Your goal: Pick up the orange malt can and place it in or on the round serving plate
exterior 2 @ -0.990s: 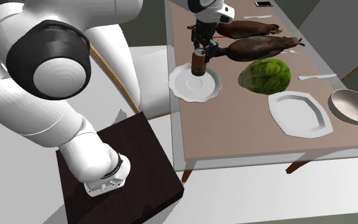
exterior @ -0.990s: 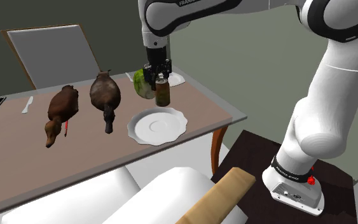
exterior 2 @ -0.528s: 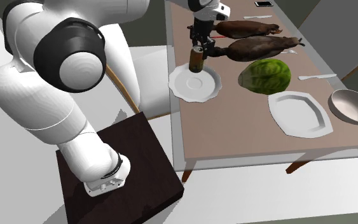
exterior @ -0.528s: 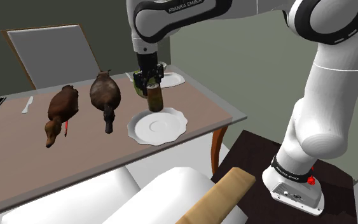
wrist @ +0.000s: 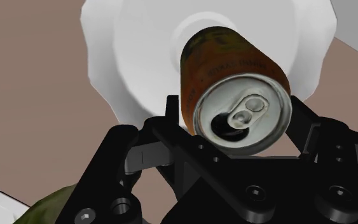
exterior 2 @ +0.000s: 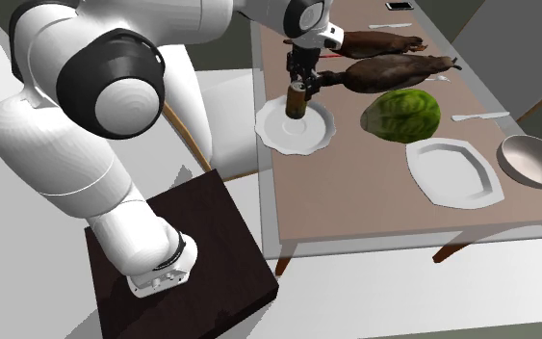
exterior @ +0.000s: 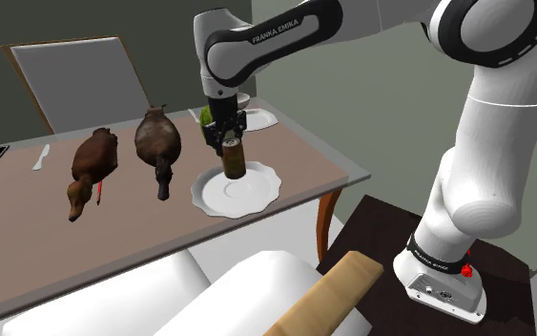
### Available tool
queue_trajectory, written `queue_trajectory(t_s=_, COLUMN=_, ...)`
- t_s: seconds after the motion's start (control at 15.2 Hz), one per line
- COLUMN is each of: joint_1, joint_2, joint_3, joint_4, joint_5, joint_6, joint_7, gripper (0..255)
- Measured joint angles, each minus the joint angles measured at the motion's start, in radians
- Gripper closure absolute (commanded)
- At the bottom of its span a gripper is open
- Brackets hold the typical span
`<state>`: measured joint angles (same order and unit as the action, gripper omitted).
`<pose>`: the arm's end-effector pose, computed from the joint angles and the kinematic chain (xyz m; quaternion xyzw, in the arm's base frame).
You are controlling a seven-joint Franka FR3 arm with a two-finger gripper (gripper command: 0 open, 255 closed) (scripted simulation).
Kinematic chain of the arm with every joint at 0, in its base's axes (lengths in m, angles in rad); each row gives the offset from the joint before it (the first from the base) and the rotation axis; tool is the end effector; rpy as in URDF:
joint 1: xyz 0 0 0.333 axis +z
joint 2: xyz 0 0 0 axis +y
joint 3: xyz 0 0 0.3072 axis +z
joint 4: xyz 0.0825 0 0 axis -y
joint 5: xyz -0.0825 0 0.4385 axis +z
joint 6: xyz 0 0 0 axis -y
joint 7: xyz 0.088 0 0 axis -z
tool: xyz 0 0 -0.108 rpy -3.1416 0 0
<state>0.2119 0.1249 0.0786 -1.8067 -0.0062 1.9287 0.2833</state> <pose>0.6206 0.1836 0.4419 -1.0000 -0.0044 0.0018 0.0015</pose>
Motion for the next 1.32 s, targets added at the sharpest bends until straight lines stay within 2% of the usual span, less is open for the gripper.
queue_trajectory(t_s=0.46, joint_1=0.001, joint_2=0.021, joint_3=0.0, joint_4=-0.07, joint_5=-0.002, joint_6=0.09, joint_7=0.002, gripper=255)
queue_trajectory(t_s=0.92, joint_1=0.001, joint_2=0.023, joint_3=0.0, joint_4=-0.08, joint_5=-0.002, joint_6=0.103, joint_7=0.002, gripper=255)
queue_trajectory(t_s=0.99, joint_1=0.001, joint_2=0.023, joint_3=0.0, joint_4=-0.08, joint_5=-0.002, joint_6=0.103, joint_7=0.002, gripper=0)
queue_trajectory(t_s=1.32, joint_1=0.0, joint_2=0.022, joint_3=0.0, joint_4=-0.079, joint_5=-0.002, joint_6=0.103, joint_7=0.002, gripper=0)
